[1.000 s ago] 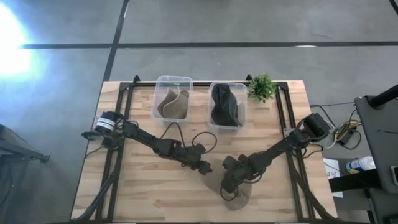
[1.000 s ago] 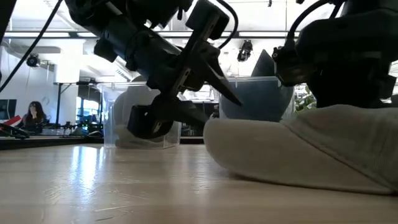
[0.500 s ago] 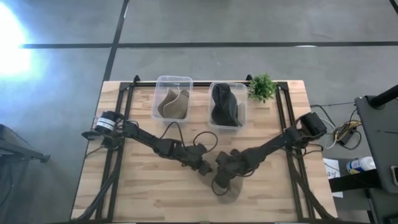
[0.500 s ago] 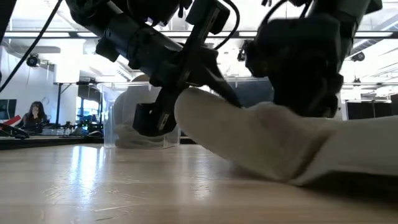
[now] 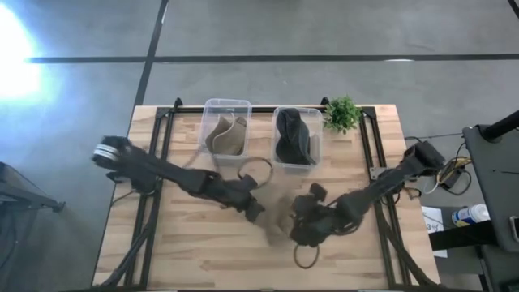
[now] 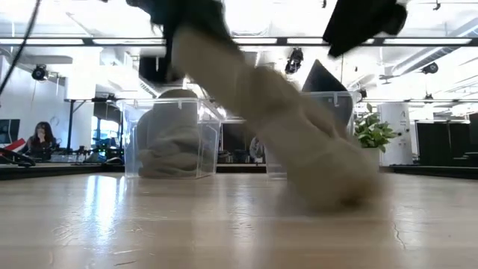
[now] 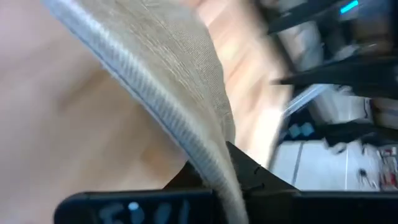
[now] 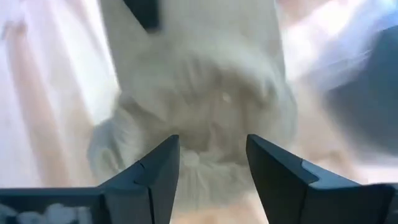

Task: Pick & Place hat
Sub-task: Put the brown cap into the left transparent bin

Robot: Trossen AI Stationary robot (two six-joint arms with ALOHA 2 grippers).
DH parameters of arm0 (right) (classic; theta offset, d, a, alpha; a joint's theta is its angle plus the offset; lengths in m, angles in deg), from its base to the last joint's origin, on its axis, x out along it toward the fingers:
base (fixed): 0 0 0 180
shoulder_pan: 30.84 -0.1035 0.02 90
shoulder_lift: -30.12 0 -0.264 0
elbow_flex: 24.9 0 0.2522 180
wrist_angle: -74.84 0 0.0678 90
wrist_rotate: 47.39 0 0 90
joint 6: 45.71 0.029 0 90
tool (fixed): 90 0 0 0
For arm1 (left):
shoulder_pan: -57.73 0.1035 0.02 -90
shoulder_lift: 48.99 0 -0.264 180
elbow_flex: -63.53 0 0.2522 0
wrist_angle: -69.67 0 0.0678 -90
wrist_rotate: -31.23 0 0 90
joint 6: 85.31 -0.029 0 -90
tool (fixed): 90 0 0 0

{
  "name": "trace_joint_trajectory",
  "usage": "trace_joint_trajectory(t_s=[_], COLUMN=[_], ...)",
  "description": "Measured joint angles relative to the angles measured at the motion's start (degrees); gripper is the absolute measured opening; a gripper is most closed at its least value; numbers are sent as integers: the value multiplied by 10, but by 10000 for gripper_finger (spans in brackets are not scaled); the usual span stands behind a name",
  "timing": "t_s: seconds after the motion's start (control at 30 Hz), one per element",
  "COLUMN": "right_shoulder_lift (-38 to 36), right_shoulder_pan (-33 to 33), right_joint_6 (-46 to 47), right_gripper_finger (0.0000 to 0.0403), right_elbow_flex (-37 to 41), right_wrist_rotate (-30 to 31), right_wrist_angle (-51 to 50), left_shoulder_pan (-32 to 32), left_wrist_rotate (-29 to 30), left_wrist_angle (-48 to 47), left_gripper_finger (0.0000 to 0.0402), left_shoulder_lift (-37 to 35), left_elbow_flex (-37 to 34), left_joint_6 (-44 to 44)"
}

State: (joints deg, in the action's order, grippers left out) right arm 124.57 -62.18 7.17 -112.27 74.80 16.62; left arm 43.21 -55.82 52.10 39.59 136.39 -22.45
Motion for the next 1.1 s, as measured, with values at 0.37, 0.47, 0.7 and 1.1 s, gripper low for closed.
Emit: trace_joint_trajectory(t_s=[0.37, 0.47, 0.7, 1.1], right_shoulder_lift=[-106, -110, -106, -105], right_shoulder_pan=[0, 8, 12, 12], right_joint_6=[41, 41, 54, 112], right_gripper_finger=[183, 183, 182, 182], right_elbow_flex=[1, 6, 23, 50], right_wrist_rotate=[137, 143, 136, 125], right_wrist_angle=[-98, -99, -101, -107], left_shoulder_pan=[-27, -4, 25, 78], left_wrist_rotate=[496, 552, 458, 410], left_wrist_angle=[-178, -215, -505, -819], left_gripper_finger=[6, 6, 6, 6], left_shoulder_lift=[-230, -234, -146, 43], left_elbow_flex=[123, 152, 255, 466], left_joint_6=[-291, -334, -201, -132])
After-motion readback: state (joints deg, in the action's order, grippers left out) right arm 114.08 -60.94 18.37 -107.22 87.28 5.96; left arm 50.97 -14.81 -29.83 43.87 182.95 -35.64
